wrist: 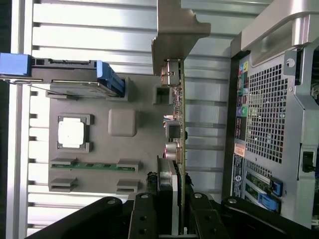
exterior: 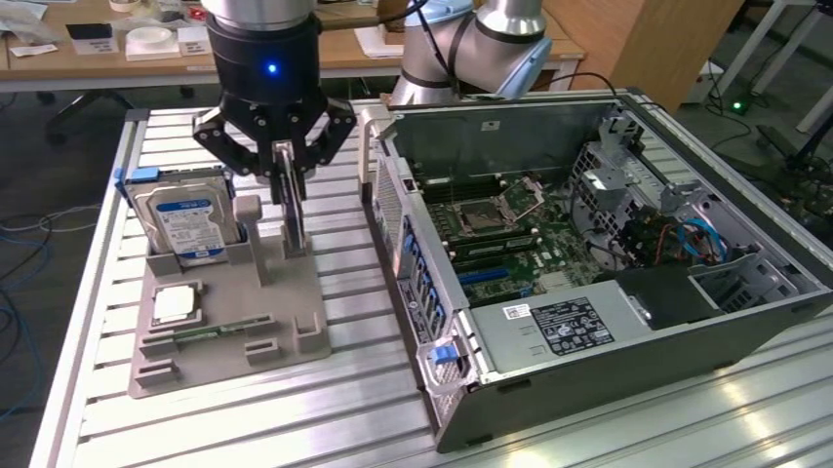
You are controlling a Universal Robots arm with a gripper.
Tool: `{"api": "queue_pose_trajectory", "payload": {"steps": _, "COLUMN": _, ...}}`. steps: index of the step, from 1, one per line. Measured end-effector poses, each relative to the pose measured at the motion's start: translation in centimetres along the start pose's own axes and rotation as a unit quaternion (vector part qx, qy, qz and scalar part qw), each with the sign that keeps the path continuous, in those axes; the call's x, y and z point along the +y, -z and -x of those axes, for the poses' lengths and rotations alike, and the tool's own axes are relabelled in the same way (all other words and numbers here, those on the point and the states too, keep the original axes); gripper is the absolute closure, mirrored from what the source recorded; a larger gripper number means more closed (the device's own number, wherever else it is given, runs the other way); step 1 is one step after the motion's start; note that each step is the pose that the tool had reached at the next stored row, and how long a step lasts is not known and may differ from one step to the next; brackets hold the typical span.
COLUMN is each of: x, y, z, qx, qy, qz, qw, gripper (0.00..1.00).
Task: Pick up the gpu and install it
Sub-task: 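Pick up the gpu and move the gpu toward the slot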
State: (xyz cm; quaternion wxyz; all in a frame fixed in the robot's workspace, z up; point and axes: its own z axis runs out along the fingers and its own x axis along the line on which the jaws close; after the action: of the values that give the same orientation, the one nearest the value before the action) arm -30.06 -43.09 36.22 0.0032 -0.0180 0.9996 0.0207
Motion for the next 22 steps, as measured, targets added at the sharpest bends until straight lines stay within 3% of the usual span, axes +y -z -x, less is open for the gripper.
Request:
{"api": "queue_pose_trajectory", "payload": {"steps": 6, "x": 0.03, "y": 0.72, "z": 0.0, "qx": 0.0, "qy": 0.001, "qz": 0.0, "qw": 1.0, "gripper": 0.72}}
{"api": "queue_pose_trajectory", "payload": {"steps": 15, "x": 0.13, "y": 3.31, "z": 0.0, "qx": 0.0, "qy": 0.001, "qz": 0.0, "qw": 1.0, "gripper": 0.72}}
{"api": "queue_pose_trajectory", "payload": {"steps": 16, "x": 0.15, "y": 3.64, "z": 0.0, "qx": 0.0001, "qy": 0.001, "qz": -0.0008, "qw": 1.0, "gripper": 0.72}}
{"api": "queue_pose_trajectory", "payload": {"steps": 19, "x": 0.18, "y": 4.29, "z": 0.0, "qx": 0.0005, "qy": 0.001, "qz": -0.0119, "qw": 0.9999, "gripper": 0.72}}
{"api": "queue_pose_trajectory", "payload": {"steps": 22, "x": 0.21, "y": 5.24, "z": 0.0, "qx": 0.0006, "qy": 0.001, "qz": -0.0162, "qw": 0.9999, "gripper": 0.72}}
